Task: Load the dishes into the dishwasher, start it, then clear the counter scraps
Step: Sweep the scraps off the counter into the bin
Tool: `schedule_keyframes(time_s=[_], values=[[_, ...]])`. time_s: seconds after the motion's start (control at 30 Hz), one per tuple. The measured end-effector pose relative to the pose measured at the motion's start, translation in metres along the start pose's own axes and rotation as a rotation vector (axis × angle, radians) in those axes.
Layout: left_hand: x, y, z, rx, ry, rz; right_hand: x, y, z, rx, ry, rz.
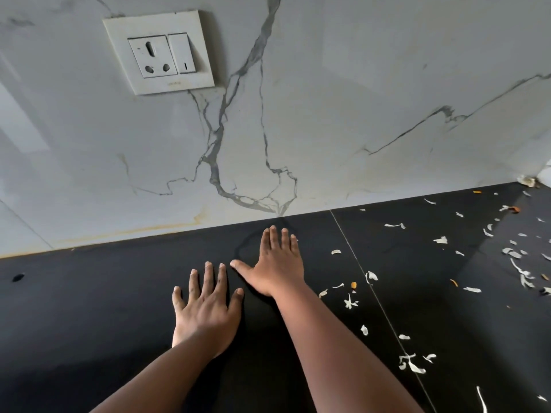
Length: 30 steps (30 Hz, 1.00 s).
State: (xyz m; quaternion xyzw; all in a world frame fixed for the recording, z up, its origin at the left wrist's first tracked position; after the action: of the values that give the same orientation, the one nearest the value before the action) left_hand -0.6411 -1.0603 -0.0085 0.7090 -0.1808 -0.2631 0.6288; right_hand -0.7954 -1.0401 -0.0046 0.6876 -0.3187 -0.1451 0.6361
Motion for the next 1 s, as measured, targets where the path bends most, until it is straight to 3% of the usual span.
schedule_keyframes(time_s=[0.33,0.57,0.63,0.7,0.8,0.87,1.0], values=[[0.002,-0.001,0.000,0.019,-0.005,0.000,-0.113,0.014,-0.057,-0.079,-0.365,0.025],[0.000,0.000,0.000,0.013,-0.004,-0.014,-0.151,0.023,-0.117,0.014,-0.646,0.057],[0.000,0.000,0.000,0.016,-0.004,-0.012,-0.128,0.030,-0.132,-0.027,-0.566,-0.038],[0.001,0.000,0.001,0.015,-0.003,-0.005,-0.076,0.024,-0.154,-0.094,-0.276,-0.031],[0.000,-0.001,0.000,0.012,-0.008,0.004,-0.009,-0.007,-0.198,0.017,0.050,0.059],[0.000,0.000,0.000,0.010,-0.014,0.005,-0.001,-0.023,-0.211,0.089,0.107,0.035],[0.000,0.001,-0.002,0.009,-0.023,0.014,-0.035,-0.021,-0.215,0.005,0.087,0.018]])
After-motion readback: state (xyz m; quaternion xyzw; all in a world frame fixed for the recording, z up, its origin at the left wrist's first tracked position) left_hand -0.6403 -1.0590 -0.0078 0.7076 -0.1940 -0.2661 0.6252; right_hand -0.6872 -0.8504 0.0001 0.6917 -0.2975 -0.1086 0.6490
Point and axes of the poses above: each hand's wrist, its own z-axis towards the middle knuckle, its own y-axis out of the back of the hand, x = y × z, the point moved 5 cm from there along z, towards the middle knuckle, and after that the axes turned 6 degrees about -y, right-handed, at the moved point
